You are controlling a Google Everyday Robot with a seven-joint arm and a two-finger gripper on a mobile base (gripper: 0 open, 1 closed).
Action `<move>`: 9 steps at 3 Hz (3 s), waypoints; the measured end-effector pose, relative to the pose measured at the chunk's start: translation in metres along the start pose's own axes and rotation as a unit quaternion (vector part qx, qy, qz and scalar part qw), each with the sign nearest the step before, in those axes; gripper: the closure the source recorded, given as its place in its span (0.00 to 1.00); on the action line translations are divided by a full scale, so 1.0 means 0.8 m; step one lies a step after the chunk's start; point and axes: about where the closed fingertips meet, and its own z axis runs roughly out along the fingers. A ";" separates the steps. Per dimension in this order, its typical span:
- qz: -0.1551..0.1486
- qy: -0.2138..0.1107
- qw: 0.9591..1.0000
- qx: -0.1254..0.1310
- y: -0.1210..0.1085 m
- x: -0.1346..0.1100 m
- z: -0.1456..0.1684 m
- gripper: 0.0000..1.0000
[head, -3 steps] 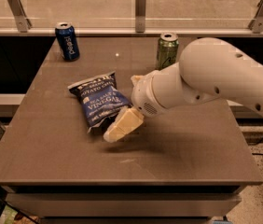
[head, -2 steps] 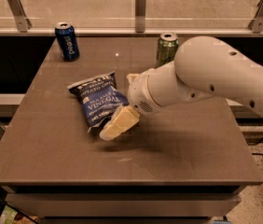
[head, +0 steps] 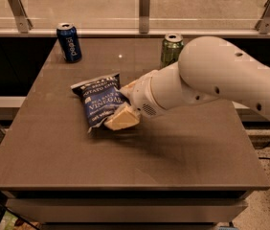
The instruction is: Pick blue chip bag
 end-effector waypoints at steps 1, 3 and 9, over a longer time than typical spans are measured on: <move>-0.002 0.000 1.000 0.000 0.001 -0.002 -0.001 0.64; -0.006 0.000 1.000 0.001 0.004 -0.006 -0.001 1.00; -0.076 -0.081 0.993 0.043 -0.047 -0.065 -0.097 1.00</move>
Offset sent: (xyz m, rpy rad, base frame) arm -0.0007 0.0010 0.0011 -0.0012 -0.0024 0.0018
